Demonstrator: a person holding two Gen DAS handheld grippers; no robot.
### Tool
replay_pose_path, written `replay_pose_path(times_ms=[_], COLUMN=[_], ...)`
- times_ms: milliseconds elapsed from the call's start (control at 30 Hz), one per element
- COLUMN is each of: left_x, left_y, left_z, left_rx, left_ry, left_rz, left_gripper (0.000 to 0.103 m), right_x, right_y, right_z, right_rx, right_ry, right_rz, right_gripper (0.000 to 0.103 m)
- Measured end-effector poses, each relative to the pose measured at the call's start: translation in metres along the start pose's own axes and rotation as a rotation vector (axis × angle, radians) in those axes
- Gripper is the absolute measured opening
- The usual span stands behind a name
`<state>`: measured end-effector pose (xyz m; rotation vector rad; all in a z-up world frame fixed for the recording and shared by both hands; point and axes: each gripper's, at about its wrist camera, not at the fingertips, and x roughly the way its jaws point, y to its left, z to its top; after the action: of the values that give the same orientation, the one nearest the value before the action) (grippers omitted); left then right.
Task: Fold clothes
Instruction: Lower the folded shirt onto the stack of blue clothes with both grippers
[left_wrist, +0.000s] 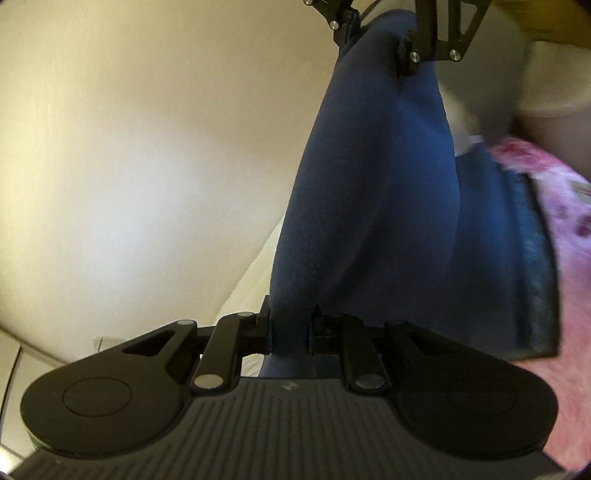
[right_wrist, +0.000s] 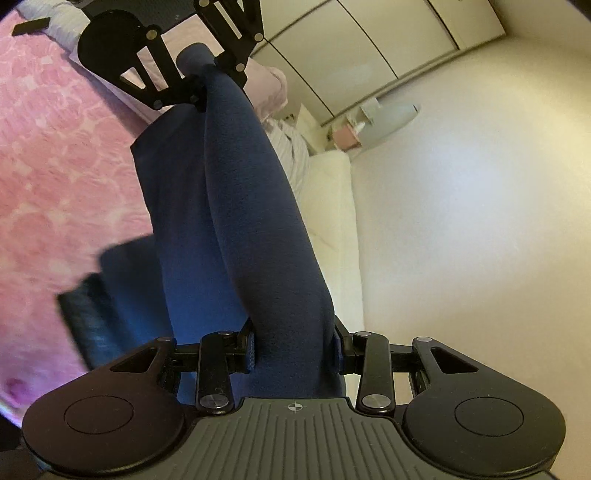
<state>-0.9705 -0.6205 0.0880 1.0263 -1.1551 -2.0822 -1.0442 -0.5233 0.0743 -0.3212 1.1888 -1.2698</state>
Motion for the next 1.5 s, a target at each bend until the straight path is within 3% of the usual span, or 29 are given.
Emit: replay_pose_path(times_ms=[133,233,300,400,467,533,667,900,1067,1200,1500], left_x=[0.068,0.107,0.125,0.14,0.149,0.142,0.136,0.133,0.127,0.123,0.112], left_y=[0.012,-0.003,-0.04,-0.108,-0.154,-0.169,-0.173,-0.163,-0.17,-0.177,-0.191], left_z=[0.024,0.032,0.025,0.012,0.003,0.0,0.003,0.009,0.011,0.013,0.017], left_rx=[-0.034,-0.062,-0.076,-0.062,-0.052,-0.058,-0.073,-0.105,-0.119,-0.13,-0.155], left_ry=[0.085,0.145,0.188,0.253,0.296,0.296,0.305,0.322,0.324,0.325,0.329], left_rz=[0.045,0.041,-0.01,-0.144,-0.234,-0.217,-0.208,-0.201,-0.204,-0.207,-0.213], left_gripper=[0.014,0.014,0.014,0.014,0.014,0.014,0.018,0.012,0.012,0.011,0.015], right_x=[0.076,0.12,0.147,0.185,0.2,0.201,0.188,0.197,0.153,0.158,0.164], right_y=[-0.06,-0.073,-0.06,-0.02,0.013,0.038,0.039,0.036,0.03,0.063,0.067], right_z=[-0.032,-0.062,-0.086,-0.127,-0.152,-0.173,-0.187,-0.183,-0.194,-0.212,-0.213], right_rx=[-0.055,-0.101,-0.112,-0.12,-0.14,-0.167,-0.155,-0.147,-0.112,-0.127,-0.177], right_ry=[-0.083,-0.149,-0.165,-0.158,-0.116,-0.114,-0.159,-0.105,-0.118,-0.067,-0.085], right_rz=[0.013,0.018,0.059,0.163,0.276,0.318,0.295,0.318,0.277,0.318,0.27], right_gripper=[0.036,0.036,0.036,0.036,0.036,0.038,0.042,0.038,0.036,0.037,0.05])
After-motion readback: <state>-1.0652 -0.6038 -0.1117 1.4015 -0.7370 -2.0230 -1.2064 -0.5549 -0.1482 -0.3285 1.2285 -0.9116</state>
